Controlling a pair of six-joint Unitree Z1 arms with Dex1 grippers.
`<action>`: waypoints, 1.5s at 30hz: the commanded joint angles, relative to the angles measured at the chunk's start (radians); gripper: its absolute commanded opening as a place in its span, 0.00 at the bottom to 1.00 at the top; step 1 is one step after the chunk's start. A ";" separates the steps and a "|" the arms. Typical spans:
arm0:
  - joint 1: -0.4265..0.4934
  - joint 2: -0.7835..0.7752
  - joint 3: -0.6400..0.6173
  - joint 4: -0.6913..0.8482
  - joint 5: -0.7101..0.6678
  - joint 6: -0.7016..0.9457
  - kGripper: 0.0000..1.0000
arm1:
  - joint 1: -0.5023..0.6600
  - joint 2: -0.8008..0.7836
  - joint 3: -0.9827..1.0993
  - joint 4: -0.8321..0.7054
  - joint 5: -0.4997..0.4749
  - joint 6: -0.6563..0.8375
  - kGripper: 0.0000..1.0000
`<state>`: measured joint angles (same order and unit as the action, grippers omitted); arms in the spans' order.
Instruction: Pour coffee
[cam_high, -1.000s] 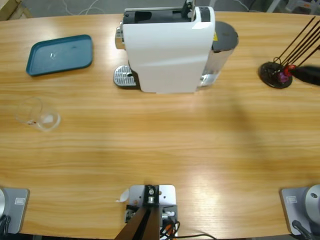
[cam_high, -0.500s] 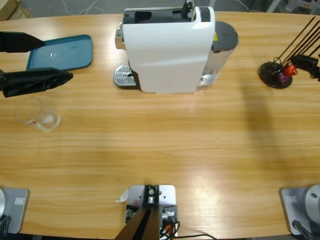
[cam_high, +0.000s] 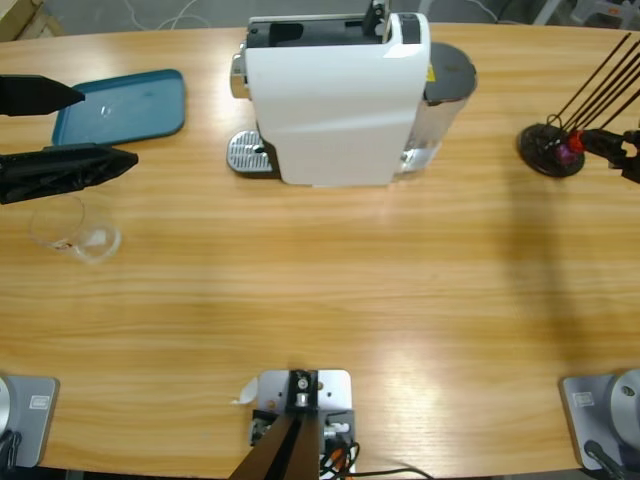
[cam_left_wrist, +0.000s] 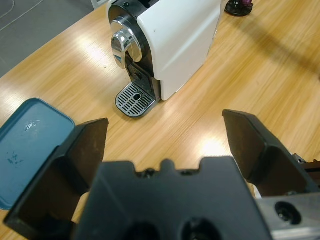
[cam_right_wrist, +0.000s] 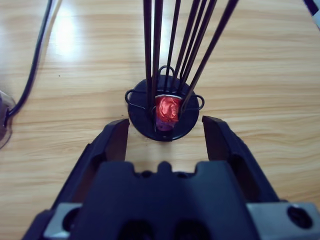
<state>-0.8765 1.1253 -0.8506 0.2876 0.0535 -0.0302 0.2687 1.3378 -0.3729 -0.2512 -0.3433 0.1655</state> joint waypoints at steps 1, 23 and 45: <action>0.004 -0.009 0.044 0.018 0.013 -0.014 0.99 | -0.034 0.135 0.063 -0.122 0.020 0.016 0.64; 0.008 0.000 0.065 0.004 0.009 -0.033 0.99 | -0.134 0.225 0.092 -0.292 0.098 -0.017 0.55; 0.008 -0.009 0.081 0.002 0.012 -0.039 0.99 | -0.140 0.252 0.089 -0.296 0.112 -0.038 0.50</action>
<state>-0.8754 1.1252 -0.8086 0.2875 0.0535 -0.0613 0.1468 1.5460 -0.3021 -0.5369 -0.2437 0.1409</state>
